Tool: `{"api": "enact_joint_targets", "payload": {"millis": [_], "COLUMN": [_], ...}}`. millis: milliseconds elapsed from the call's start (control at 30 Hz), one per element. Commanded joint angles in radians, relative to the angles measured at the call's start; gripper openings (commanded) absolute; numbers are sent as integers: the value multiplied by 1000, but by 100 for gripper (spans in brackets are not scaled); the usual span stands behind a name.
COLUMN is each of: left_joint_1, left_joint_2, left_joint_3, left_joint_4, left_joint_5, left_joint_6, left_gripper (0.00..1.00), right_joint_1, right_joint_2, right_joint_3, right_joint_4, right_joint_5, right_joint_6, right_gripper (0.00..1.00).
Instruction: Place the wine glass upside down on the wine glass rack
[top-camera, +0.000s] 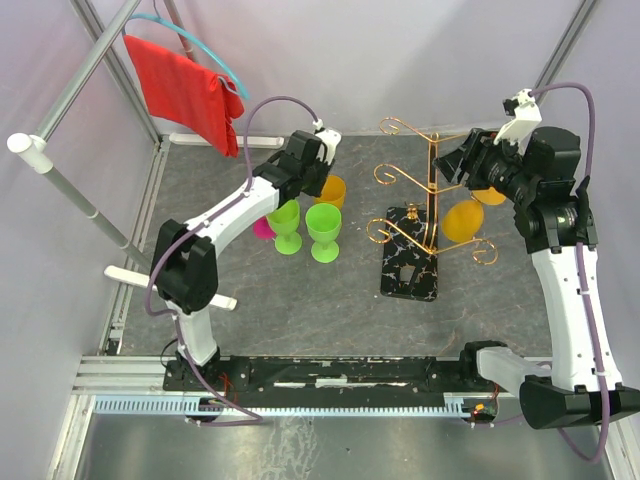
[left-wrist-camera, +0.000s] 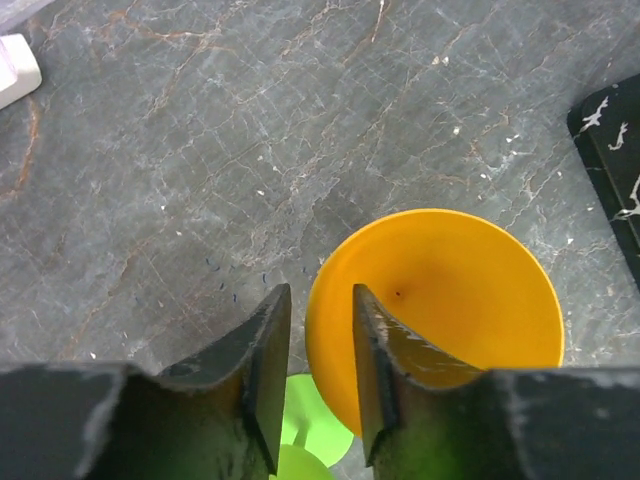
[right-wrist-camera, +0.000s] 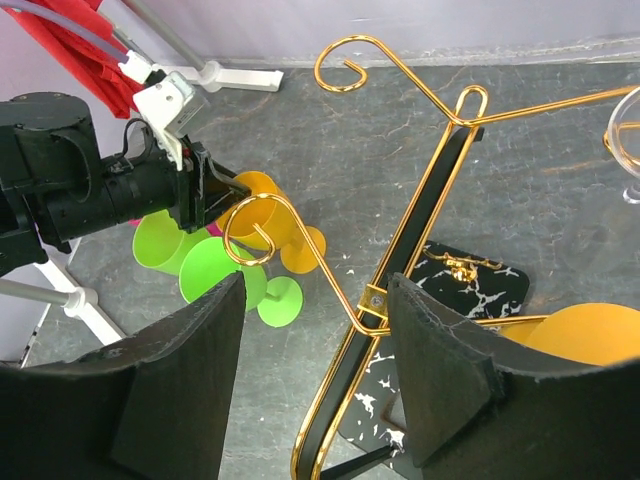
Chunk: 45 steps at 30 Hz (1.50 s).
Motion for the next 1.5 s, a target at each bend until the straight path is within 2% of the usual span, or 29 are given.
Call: {"api": "enact_joint_targets", "payload": {"millis": [0, 133, 167, 433, 667, 833, 1167, 1467], "left_joint_1": [-1, -1, -2, 28, 145, 199, 203, 205], "left_joint_2": [29, 35, 28, -128, -332, -444, -616, -685], "left_joint_3": [78, 97, 99, 67, 59, 60, -40, -119], "left_joint_4": [30, 30, 28, 37, 110, 138, 253, 312], "left_joint_5": [-2, -5, -12, -63, 55, 170, 357, 414], "left_joint_6": [-37, -33, -31, -4, -27, -63, -194, -248], "left_gripper": [28, 6, 3, 3, 3, 3, 3, 3], "right_joint_1": [8, 11, 14, 53, 143, 202, 329, 389], "right_joint_2": [-12, -13, -13, 39, 141, 168, 202, 266], "right_joint_3": [17, 9, 5, 6, 96, 100, 32, 54], "right_joint_4": [9, 15, 20, 99, 148, 252, 468, 488], "right_joint_5": [23, 24, 24, 31, 79, 80, 56, 120], "right_joint_6": [-31, -21, -18, -31, -63, -50, -2, -12], "right_gripper": [65, 64, 64, 62, 63, 61, 61, 61]}}
